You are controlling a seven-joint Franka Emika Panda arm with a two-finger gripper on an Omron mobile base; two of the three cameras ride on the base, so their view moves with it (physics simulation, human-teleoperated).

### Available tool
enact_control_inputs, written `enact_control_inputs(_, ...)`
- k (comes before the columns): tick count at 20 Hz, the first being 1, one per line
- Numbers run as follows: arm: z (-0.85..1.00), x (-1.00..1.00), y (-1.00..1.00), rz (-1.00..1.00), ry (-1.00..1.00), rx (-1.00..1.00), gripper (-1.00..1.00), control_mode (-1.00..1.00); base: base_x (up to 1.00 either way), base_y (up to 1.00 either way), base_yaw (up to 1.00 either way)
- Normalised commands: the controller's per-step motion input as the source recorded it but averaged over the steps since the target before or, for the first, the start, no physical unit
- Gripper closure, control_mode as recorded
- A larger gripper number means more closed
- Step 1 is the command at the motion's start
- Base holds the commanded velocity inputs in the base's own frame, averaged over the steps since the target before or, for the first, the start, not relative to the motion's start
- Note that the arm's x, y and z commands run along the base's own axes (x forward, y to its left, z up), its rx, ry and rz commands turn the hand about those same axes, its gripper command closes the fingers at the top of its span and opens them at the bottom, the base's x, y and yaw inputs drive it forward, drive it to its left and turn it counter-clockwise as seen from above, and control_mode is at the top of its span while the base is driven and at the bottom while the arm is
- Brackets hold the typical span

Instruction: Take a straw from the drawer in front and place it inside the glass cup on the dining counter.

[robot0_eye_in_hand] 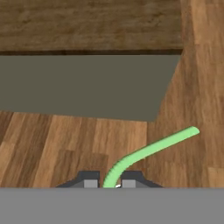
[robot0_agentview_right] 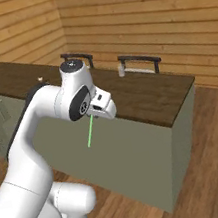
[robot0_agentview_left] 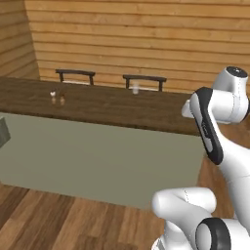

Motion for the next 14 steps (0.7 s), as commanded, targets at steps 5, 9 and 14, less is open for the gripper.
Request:
enact_control_inputs(5, 0.00, 0.00, 0.00, 0.00, 0.00, 0.00, 1.00, 1.00, 0.38, -1.00, 0.00)
enact_control_inputs(9, 0.00, 0.00, 0.00, 0.00, 0.00, 0.00, 1.00, 1.00, 0.50, -1.00, 0.00)
enact_control_inputs(14, 0.00, 0.00, 0.00, 0.00, 0.00, 0.00, 1.00, 1.00, 0.32, -1.00, 0.03)
